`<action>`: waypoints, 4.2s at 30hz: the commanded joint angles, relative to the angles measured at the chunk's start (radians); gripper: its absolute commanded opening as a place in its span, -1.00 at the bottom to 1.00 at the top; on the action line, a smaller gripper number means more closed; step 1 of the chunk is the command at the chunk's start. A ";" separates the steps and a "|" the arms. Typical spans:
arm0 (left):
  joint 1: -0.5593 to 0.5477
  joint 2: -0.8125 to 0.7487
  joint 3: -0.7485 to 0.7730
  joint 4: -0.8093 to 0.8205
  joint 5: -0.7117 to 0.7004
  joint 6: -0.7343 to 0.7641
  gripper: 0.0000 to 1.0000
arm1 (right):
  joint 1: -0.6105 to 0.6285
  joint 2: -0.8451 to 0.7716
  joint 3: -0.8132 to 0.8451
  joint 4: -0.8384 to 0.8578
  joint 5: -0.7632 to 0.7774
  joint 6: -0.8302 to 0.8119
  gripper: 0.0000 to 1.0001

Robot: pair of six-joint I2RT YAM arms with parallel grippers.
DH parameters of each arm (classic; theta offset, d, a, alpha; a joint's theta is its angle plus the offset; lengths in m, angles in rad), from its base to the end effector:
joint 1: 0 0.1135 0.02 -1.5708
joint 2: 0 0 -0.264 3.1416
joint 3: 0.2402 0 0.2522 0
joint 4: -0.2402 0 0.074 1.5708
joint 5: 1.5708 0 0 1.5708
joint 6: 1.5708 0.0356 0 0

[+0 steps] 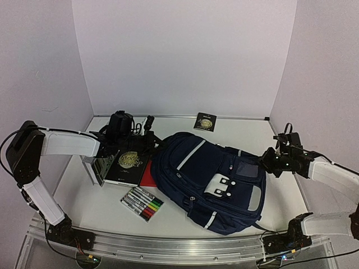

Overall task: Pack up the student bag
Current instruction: Place the student bag at the center of the board.

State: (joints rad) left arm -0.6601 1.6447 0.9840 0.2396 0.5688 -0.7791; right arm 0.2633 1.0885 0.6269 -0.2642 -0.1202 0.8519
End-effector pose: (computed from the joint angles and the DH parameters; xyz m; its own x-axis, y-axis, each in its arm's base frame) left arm 0.2763 -0.2387 0.2313 -0.8656 -0.0775 -0.4947 0.4170 0.4352 -0.7979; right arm 0.2165 0.0628 0.2194 -0.6816 0.5900 -0.4327 0.2551 0.7459 0.6153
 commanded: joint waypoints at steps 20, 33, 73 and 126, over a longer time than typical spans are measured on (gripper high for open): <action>-0.236 -0.002 0.173 -0.388 0.134 0.432 -1.00 | 0.038 0.702 0.974 0.234 -0.053 -0.562 -0.99; -0.312 -0.004 0.240 -0.657 -0.051 0.455 0.36 | 0.053 0.655 0.973 0.153 0.166 -0.545 0.91; -0.015 0.332 0.321 -0.394 0.363 0.313 -0.56 | -0.004 0.234 0.132 0.355 -0.075 -0.171 -1.00; -0.075 0.063 0.047 -0.320 -0.105 0.159 0.67 | 0.674 0.666 0.615 -0.081 0.321 -0.625 0.67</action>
State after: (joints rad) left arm -0.7338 1.7050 1.0357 -0.1557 0.4423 -0.5819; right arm 0.8945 1.6957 1.1782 -0.3263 0.0796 0.2214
